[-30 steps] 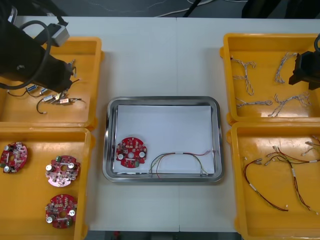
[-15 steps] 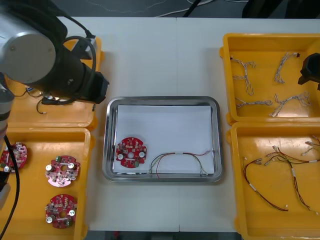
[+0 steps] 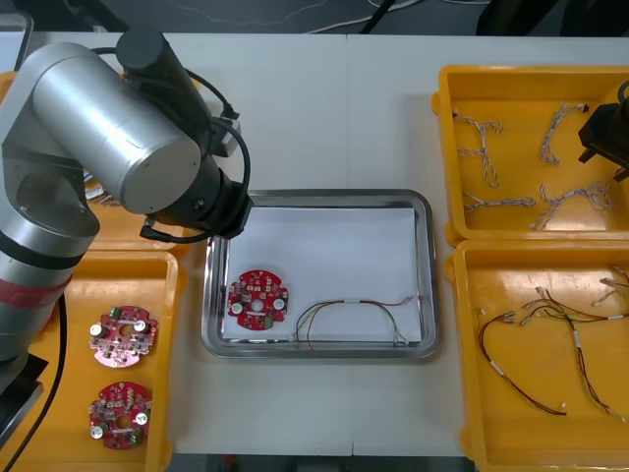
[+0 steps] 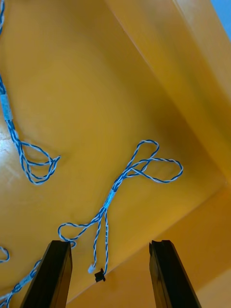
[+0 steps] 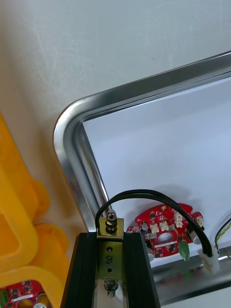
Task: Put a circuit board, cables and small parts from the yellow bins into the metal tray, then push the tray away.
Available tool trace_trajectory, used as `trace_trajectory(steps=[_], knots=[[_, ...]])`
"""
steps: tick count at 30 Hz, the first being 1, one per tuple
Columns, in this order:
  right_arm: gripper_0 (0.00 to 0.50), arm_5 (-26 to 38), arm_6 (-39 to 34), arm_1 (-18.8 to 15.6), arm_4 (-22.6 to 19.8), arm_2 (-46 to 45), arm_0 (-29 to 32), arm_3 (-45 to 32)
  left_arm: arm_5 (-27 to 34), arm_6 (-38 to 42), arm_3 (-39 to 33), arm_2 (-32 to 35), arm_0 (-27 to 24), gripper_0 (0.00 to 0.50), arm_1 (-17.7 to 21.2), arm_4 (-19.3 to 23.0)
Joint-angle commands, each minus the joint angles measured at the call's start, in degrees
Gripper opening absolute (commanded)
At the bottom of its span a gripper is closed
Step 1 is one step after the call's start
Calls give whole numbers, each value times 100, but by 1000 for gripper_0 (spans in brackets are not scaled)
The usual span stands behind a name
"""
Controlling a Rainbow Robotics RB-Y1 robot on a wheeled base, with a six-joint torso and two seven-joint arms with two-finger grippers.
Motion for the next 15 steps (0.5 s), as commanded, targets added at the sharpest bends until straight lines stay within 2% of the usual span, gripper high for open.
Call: trace_trajectory(steps=[1, 8, 15], knots=[[471, -222, -818, 133, 88, 259, -275, 169, -299, 652, 201, -250, -88, 0, -175, -164], [470, -793, -985, 204, 97, 251, -292, 714, -554, 731, 420, -514, -97, 0, -210, -313], [470, -1013, -967, 256, 88, 171, -310, 1013, -1003, 740, 825, -768, -97, 0, -210, -480]])
